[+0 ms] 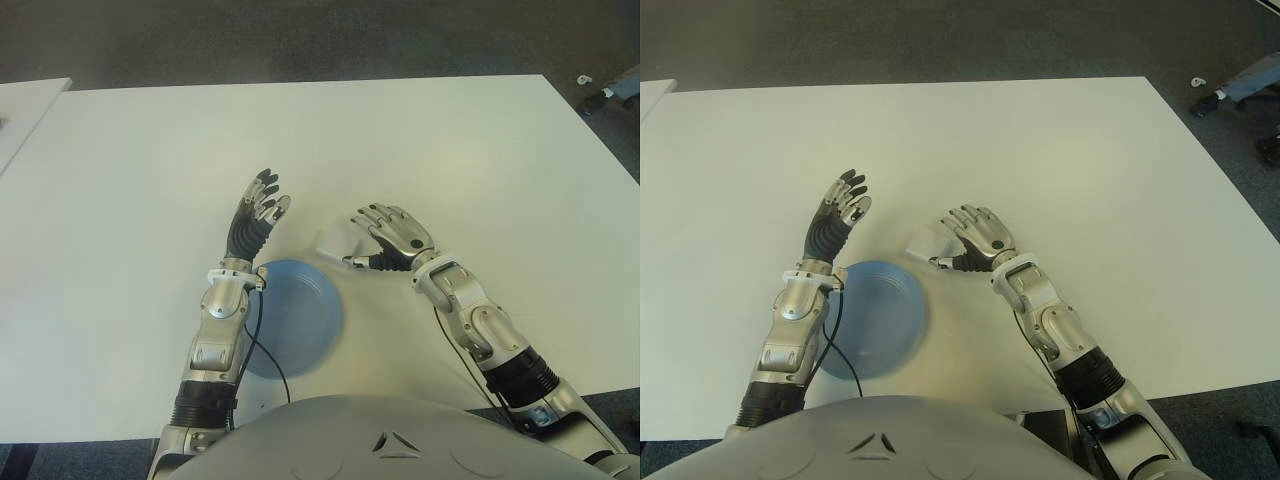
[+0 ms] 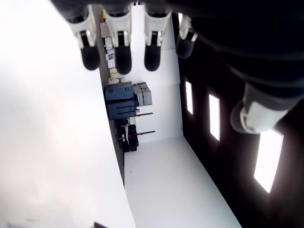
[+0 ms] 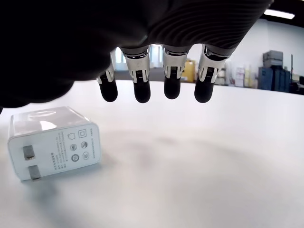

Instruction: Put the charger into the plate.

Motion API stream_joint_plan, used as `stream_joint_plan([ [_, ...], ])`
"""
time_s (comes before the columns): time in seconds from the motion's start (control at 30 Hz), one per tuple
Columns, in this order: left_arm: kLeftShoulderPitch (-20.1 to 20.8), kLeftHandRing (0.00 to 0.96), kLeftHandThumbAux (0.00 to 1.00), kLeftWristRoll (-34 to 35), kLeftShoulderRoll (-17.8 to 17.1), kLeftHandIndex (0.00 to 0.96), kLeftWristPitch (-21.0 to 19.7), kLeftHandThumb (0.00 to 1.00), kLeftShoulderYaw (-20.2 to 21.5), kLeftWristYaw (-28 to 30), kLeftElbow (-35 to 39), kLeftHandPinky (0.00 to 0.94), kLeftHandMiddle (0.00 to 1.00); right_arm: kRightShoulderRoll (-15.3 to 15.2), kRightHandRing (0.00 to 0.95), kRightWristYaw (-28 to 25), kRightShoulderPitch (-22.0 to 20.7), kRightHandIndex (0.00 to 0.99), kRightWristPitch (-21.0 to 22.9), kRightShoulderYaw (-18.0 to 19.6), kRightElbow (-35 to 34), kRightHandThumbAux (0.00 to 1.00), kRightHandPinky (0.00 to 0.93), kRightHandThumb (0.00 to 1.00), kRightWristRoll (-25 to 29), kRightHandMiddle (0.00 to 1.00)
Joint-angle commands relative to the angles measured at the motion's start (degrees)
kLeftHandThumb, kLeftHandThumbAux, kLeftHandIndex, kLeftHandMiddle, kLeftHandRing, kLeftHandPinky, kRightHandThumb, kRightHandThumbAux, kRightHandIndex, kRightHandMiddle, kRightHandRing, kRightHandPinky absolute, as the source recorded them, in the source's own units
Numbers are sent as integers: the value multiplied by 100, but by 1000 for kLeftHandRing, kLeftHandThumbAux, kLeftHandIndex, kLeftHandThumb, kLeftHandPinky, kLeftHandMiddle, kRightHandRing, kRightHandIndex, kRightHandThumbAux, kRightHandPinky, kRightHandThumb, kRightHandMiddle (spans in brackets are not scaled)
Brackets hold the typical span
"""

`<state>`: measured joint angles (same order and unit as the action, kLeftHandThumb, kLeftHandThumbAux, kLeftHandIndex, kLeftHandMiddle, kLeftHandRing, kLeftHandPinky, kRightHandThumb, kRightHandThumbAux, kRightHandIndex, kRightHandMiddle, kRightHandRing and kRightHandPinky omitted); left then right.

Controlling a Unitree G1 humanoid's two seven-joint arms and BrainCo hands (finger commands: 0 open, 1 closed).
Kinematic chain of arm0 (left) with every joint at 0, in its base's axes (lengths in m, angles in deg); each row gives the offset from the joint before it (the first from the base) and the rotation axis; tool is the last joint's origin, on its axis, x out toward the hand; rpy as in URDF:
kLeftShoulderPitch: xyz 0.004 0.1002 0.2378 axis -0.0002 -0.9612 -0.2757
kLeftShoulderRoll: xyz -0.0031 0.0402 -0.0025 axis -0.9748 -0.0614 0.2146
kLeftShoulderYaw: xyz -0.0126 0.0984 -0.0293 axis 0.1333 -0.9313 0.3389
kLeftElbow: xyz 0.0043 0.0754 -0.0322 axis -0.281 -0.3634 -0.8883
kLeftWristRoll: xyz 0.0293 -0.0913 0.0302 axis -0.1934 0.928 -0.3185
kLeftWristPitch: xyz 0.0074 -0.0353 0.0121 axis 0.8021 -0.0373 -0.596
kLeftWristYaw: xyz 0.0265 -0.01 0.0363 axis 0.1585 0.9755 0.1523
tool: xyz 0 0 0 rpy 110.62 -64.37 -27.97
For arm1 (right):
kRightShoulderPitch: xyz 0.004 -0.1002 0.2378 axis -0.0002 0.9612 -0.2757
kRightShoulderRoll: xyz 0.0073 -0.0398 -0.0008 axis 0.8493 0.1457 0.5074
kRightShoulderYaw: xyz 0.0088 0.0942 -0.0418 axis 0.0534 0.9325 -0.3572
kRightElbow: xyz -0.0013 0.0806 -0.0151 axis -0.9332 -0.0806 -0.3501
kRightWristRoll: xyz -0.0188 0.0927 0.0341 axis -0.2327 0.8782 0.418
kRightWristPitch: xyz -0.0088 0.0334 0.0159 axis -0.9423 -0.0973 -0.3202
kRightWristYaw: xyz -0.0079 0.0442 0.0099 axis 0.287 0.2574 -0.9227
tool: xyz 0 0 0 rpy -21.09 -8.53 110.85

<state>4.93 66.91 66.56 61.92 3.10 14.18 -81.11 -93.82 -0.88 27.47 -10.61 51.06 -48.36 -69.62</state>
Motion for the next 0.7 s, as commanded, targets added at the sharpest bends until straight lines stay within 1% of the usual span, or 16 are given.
stream_joint_plan([
  [0.03, -62, 146, 478, -33, -2, 0, -130, 0, -16, -15, 45, 160, 136, 49, 0, 46, 115, 0, 105, -48, 11, 72, 0, 248, -82, 0],
  [0.27, -53, 141, 472, -50, 15, 0, -193, 0, -33, -38, 77, 152, 132, 73, 0, 106, 189, 0, 158, -65, -7, 73, 0, 248, -77, 0],
  [0.57, -30, 151, 470, -26, 54, 0, -271, 0, -49, -40, 116, 169, 141, 79, 0, 105, 220, 0, 172, -89, -9, 78, 0, 263, -103, 0],
  [0.7, -34, 160, 476, -22, 77, 0, -240, 0, -58, -47, 130, 179, 148, 76, 0, 95, 231, 0, 159, -100, 4, 79, 0, 275, -92, 0],
])
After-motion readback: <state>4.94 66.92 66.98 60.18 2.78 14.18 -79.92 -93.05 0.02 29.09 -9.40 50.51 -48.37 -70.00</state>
